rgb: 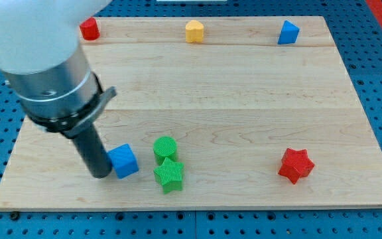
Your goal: Touch the left side of the yellow hexagon
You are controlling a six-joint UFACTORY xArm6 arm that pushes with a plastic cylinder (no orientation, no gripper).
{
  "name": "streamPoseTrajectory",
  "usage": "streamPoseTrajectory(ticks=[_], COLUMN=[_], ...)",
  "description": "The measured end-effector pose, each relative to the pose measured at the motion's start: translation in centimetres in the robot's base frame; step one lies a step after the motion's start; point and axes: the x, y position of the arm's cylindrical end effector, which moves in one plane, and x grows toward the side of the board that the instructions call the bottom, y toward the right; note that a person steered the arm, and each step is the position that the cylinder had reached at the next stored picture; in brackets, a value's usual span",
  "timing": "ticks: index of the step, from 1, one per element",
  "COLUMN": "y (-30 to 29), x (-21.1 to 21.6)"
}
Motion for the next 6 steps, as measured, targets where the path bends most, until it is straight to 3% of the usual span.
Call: streamPoseTrajectory(ticks=[1, 2, 4, 6], y=[-5.0, -10.9, -15.6, -17.5], x=[0.0, -3.3, -13.1, -17.4])
